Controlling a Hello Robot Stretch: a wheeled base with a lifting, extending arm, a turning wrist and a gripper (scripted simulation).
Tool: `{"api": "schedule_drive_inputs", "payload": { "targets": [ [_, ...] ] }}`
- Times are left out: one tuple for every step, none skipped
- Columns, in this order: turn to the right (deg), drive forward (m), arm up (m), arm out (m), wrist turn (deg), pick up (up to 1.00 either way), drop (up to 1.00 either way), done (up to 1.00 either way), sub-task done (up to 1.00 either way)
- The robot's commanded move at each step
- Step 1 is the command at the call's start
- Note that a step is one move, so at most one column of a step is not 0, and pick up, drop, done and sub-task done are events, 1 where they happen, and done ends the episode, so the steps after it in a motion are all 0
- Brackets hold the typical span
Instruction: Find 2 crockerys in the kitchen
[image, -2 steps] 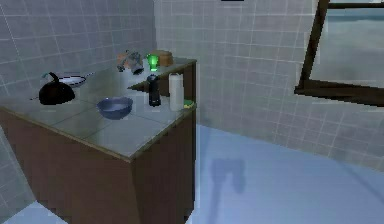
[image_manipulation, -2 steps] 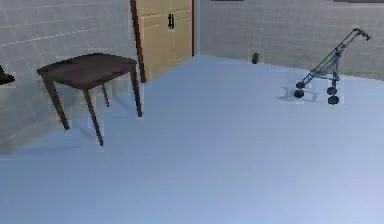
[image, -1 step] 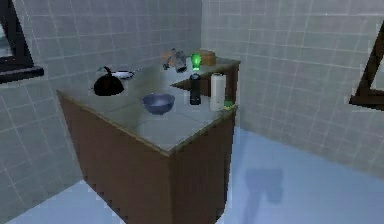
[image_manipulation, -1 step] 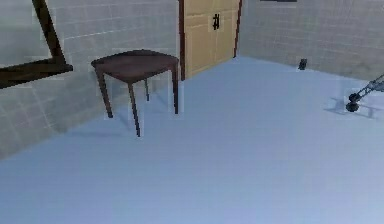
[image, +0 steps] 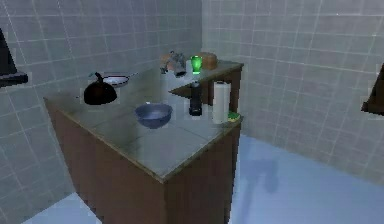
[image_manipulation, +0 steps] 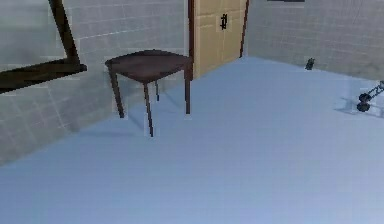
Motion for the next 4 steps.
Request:
{"api": "schedule_drive_inputs", "payload": {
  "targets": [
    [-9.0,0.0,0.0,0.0,0.0,0.0,0.0,0.0,0.0],
    [0.0,0.0,0.0,0.0,0.0,0.0,0.0,0.0,1.0],
    [45.0,0.0,0.0,0.0,0.0,0.0,0.0,0.0,0.0],
    [36.0,0.0,0.0,0.0,0.0,0.0,0.0,0.0,0.0]
  ]
}}
